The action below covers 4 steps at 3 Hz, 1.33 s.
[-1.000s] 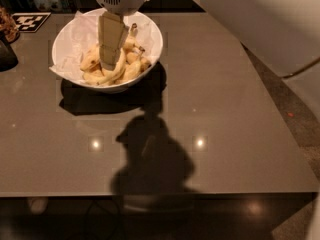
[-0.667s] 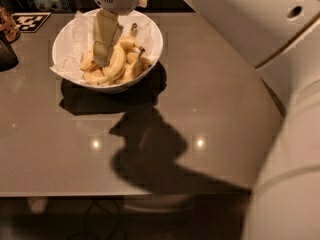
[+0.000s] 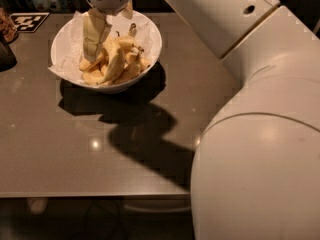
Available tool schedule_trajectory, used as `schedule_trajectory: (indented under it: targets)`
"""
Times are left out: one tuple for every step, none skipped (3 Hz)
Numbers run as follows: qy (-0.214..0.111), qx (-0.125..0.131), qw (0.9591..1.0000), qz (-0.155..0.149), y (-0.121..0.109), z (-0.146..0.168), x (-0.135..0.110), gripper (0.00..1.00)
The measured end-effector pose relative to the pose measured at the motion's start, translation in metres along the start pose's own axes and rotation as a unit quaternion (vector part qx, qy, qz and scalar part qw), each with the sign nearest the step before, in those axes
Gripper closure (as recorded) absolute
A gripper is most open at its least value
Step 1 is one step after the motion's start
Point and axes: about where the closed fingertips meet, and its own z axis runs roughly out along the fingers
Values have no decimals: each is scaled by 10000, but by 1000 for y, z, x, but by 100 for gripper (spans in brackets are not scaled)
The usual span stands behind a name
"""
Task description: Pick banana from white bowl
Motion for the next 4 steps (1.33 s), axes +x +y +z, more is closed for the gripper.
schedule_trajectory:
  targets:
    - [-31,-123,9999,58,-3,8,-8,24]
    - [-25,-186,9998,120,-6,15,-12,28]
    - [-4,-242,9996,155,-9,22,-16,31]
    - [33,-335,9993,174,-10,33,-19,32]
